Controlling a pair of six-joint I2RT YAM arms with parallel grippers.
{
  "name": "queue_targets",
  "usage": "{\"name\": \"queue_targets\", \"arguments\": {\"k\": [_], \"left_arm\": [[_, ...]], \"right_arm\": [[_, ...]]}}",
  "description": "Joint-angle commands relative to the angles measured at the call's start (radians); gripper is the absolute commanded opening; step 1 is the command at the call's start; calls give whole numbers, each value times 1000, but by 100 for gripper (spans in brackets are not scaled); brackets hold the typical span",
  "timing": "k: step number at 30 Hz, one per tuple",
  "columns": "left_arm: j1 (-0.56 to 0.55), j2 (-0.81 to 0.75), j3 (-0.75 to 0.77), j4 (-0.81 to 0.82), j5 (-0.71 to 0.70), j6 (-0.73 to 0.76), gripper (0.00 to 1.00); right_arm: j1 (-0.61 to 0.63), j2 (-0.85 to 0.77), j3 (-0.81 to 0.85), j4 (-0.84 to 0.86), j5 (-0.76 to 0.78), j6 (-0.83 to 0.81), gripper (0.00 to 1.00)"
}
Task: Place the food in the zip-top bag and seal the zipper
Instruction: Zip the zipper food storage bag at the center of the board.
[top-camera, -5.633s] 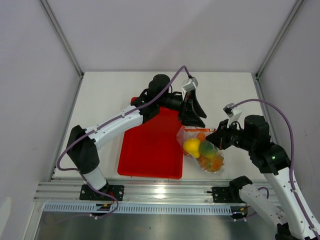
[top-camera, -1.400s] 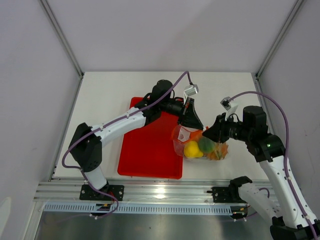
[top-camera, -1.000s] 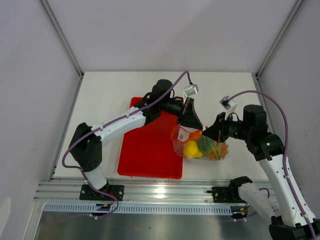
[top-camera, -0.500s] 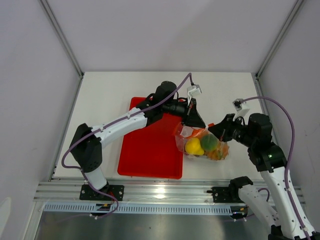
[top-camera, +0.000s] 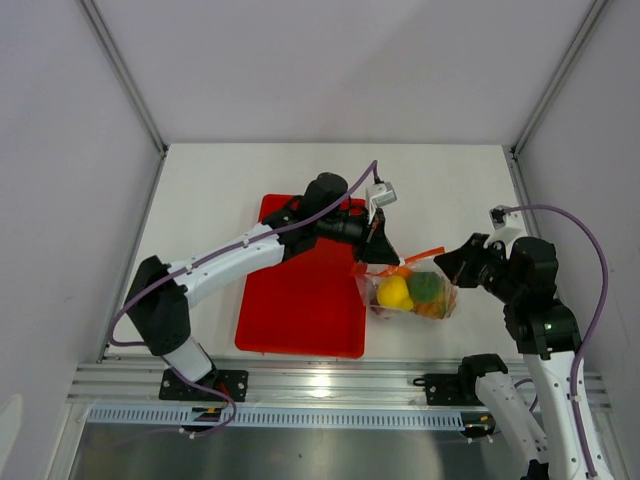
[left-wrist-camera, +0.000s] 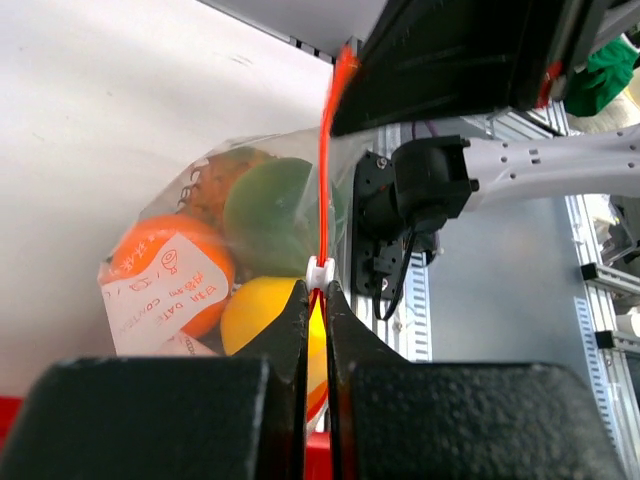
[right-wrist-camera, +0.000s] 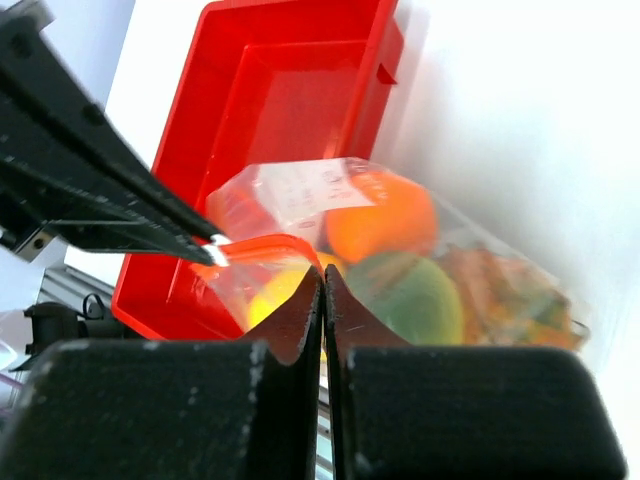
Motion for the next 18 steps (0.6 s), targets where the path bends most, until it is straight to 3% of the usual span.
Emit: {"name": "queue_targets", "arguments": {"k": [1,10,14,15,18], "left_arm": [[25,-109,-41,-72,-9,56,1],[33,-138,-48,-97,17,72,1],[33,-114,-37,-64,69,50,1],[33,-100,-32,-51,80,41,1],[31,-74,-22,-29,114,24,0]], "right_arm": [[-40,-23,10,-29,83,-18,0],[-66,-14,60,-109,114,-25,0],[-65,3,112,-100,-30,-55,2],[-66,13,146,-98,-83,-59,21],[-66,60,197,-92,-150,-96,49]]}}
